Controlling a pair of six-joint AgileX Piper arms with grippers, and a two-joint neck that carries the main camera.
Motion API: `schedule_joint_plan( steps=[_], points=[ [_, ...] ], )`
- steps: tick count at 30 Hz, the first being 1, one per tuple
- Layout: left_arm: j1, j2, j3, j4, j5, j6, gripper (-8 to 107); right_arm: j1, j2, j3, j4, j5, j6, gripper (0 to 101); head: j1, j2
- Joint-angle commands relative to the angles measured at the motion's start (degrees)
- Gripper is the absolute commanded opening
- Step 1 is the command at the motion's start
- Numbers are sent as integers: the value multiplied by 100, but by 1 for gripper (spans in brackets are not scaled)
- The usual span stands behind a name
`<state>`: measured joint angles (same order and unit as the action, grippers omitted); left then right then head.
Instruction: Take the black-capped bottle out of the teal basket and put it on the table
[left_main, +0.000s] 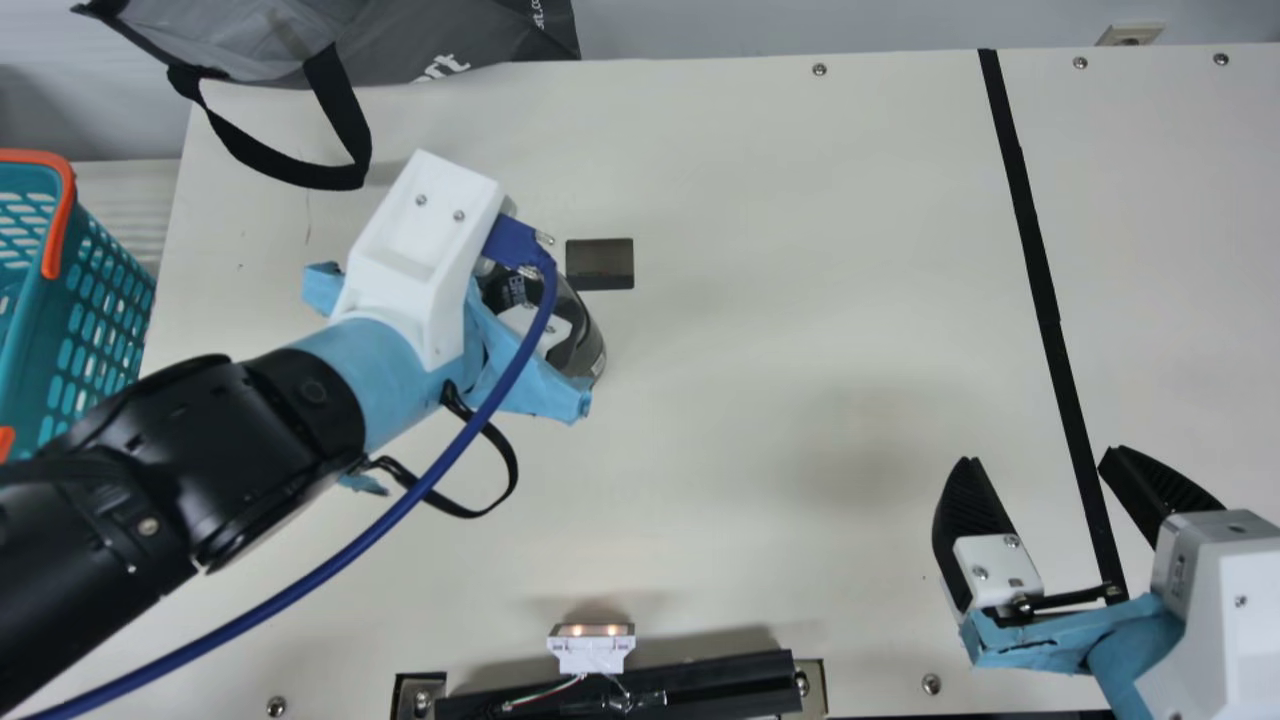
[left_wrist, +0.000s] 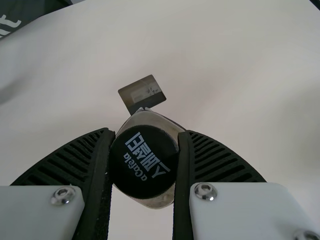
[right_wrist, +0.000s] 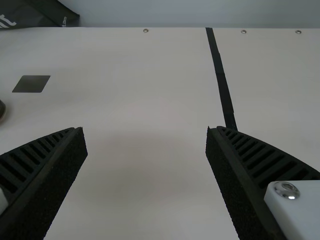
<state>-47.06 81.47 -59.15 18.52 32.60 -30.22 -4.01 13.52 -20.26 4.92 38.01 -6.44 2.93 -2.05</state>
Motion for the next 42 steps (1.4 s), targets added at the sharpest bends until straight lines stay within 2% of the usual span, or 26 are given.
schedule_joint_plan(
  steps=[1,10,11,13,14,15,16,30,42],
  points=[
    [-20,17,-13,5,15,-6,0,0,0,0,0,0,0,91,-21,47],
    [-98,76,-55,28,63,-42,0,0,0,0,0,0,0,91,-21,47],
    [-105,83,-61,33,70,-47,9,0,0,0,0,0,0,91,-21,47],
    [-117,92,-68,44,81,-54,40,0,0,0,0,0,0,91,-21,47],
    [-122,95,-70,52,86,-60,46,0,0,0,0,0,0,91,-21,47],
    [-128,97,-75,60,93,-65,65,0,0,0,0,0,0,91,-21,47],
    [-133,98,-78,71,100,-76,107,0,0,0,0,0,0,91,-21,47],
    [-157,54,-80,147,159,-238,107,0,0,0,0,-10,0,91,-21,47],
    [-70,-276,-25,283,155,-483,107,0,0,0,0,-10,0,91,-21,47]
  ],
)
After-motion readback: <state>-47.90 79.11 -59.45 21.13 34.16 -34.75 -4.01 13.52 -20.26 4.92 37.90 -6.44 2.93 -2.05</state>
